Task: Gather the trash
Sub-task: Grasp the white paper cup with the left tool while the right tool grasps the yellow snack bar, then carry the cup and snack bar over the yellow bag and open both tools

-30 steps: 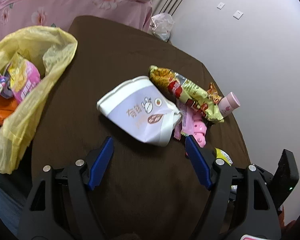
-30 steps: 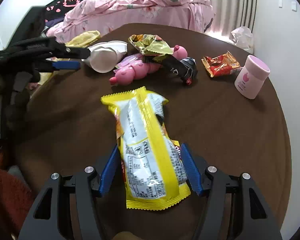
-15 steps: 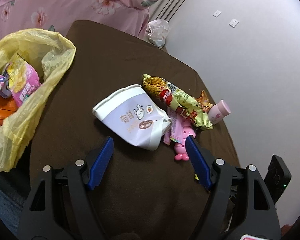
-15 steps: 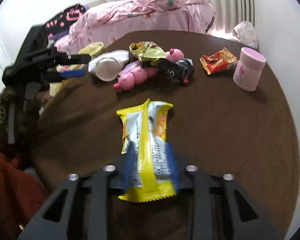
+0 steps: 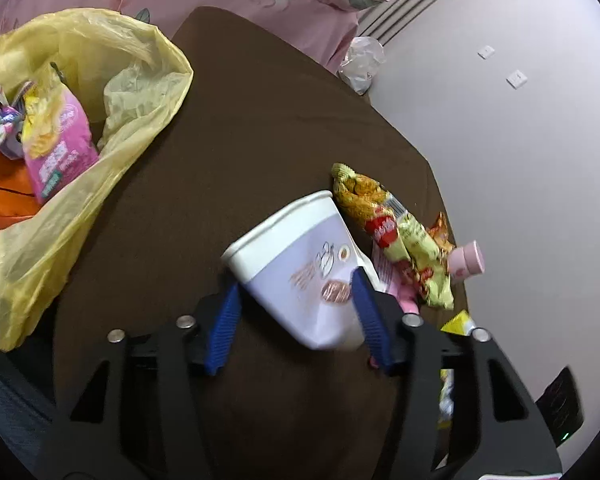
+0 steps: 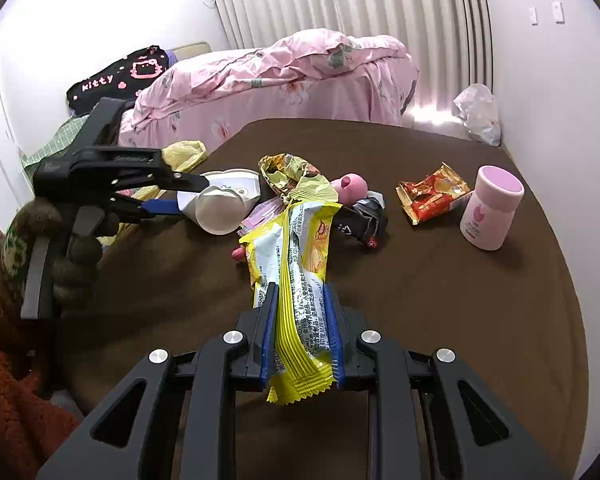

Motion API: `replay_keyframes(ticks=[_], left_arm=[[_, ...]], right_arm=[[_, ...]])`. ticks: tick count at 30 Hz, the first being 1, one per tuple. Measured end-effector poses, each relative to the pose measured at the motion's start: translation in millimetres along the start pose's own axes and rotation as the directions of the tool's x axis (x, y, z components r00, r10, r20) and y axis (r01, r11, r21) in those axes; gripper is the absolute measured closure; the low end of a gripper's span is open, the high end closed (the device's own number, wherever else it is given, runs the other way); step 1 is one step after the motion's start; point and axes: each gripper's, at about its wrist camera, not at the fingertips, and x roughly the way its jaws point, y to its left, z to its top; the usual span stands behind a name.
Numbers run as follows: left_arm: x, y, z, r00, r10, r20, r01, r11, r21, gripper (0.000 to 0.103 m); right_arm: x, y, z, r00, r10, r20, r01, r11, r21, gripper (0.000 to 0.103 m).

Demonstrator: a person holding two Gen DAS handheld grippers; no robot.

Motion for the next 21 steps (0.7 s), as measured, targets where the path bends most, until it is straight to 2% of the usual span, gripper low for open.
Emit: replay_keyframes(ticks=[1, 2, 4, 7, 10, 15, 21], left_arm=[[2.3, -0.8, 1.5, 1.000, -0.005, -0.004, 0.005, 1.000, 0.004, 0.054], [5.0, -1.8, 2.7, 1.000, -0.012, -0.012, 0.012, 1.000, 0.006, 0.058], [11.1, -4.9, 3.1, 0.999, -0.022, -0.026, 0.022, 1.000, 0.012, 0.081], [7.3, -14.3, -0.8, 1.000, -0.012, -0.004, 0.012, 0.998, 0.068, 0.091], [-9.7, -28.9, -6.0, 0.997, 0.030, 0.072, -0.041, 0.985, 0.165, 0.093], [-41.5, -46.4, -11.1, 0.978, 0.070, 0.194, -0.123, 0.952, 0.280, 0.093], [-66.0, -46.0, -12.6, 0.962, 0.100, 0.253, -0.177, 0.936, 0.305, 0.093]], right_arm=[[0.7, -0.3, -0.6, 1.000, -0.006, -0.003, 0.006, 1.000, -0.001, 0.081], [0.9, -1.5, -1.3, 1.000, -0.009, -0.004, 0.009, 1.000, 0.003, 0.081], [0.5, -6.3, -2.2, 1.000, -0.015, -0.003, 0.015, 1.000, 0.025, 0.081], [-2.6, -13.6, -2.2, 0.999, -0.034, 0.011, 0.034, 0.998, 0.058, 0.081], [-5.0, -18.5, -1.4, 0.999, -0.045, 0.025, 0.043, 0.996, 0.080, 0.081], [-5.8, -18.4, 1.1, 0.998, -0.041, 0.037, 0.038, 0.996, 0.085, 0.081], [-10.2, -7.7, 13.2, 0.997, -0.049, 0.064, 0.046, 0.998, 0.044, 0.081]])
